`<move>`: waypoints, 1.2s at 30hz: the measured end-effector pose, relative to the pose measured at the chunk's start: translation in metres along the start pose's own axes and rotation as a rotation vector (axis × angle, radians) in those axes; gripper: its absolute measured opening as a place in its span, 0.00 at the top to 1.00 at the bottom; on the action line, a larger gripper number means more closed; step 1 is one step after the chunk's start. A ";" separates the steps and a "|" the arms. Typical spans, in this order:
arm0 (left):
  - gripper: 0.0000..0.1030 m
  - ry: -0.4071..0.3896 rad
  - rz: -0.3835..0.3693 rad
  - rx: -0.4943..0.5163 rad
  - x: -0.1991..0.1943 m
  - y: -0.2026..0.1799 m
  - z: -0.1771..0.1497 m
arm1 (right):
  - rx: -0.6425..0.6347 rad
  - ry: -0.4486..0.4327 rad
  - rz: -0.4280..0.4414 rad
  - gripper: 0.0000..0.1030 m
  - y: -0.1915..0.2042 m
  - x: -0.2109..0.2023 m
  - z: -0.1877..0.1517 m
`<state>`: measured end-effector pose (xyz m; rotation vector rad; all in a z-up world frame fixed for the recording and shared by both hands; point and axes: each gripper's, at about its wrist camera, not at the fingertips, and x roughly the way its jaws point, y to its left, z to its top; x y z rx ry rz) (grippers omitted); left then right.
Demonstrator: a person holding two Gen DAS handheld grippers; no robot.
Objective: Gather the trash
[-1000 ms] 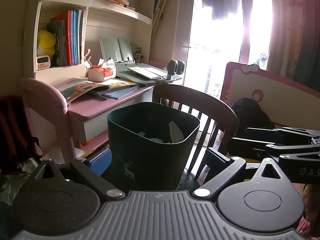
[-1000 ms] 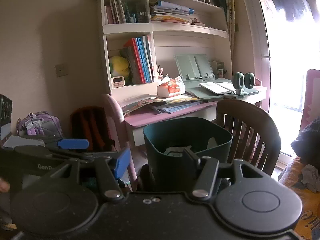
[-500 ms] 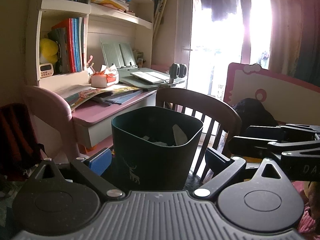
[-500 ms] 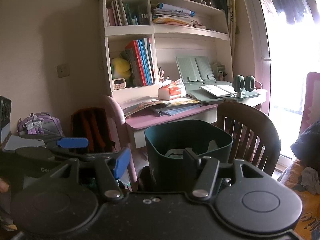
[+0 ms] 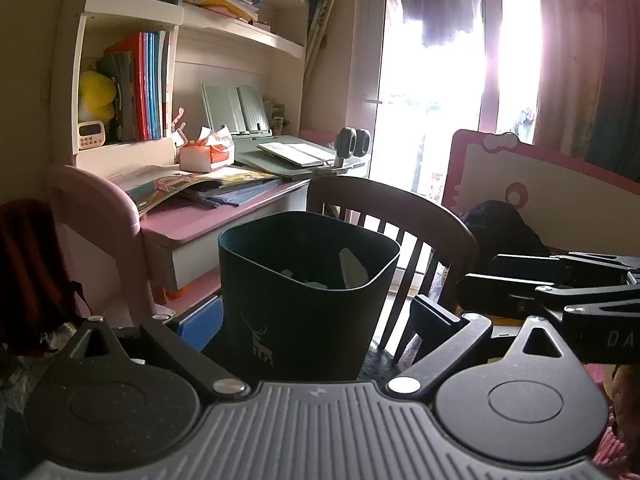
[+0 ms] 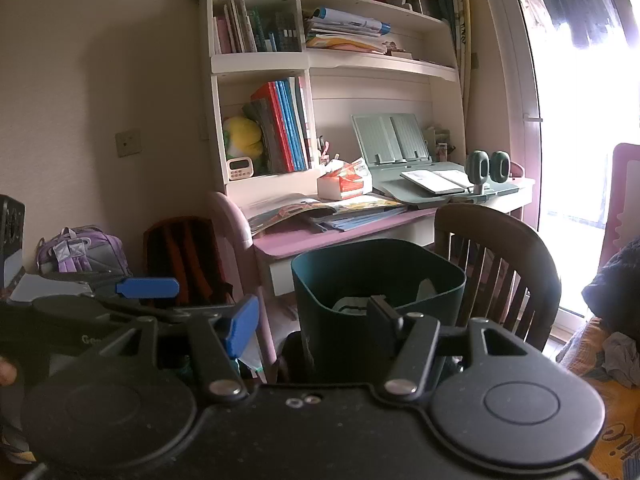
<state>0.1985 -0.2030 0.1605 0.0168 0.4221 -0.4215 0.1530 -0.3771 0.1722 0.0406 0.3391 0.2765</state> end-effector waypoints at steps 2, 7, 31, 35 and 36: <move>0.02 -0.005 0.004 0.001 -0.001 0.001 -0.001 | 0.000 0.001 0.000 0.42 0.001 -0.001 -0.001; 0.02 -0.001 -0.001 -0.003 -0.002 0.003 -0.004 | -0.004 0.005 0.000 0.42 0.005 0.000 -0.002; 0.02 -0.010 0.017 -0.011 -0.003 0.004 -0.016 | 0.025 0.034 -0.037 0.41 0.016 0.001 -0.014; 0.02 -0.003 0.021 -0.037 -0.005 0.011 -0.020 | 0.018 0.046 -0.034 0.41 0.020 0.005 -0.014; 0.02 0.002 0.020 -0.049 -0.005 0.014 -0.021 | 0.015 0.050 -0.031 0.41 0.022 0.007 -0.014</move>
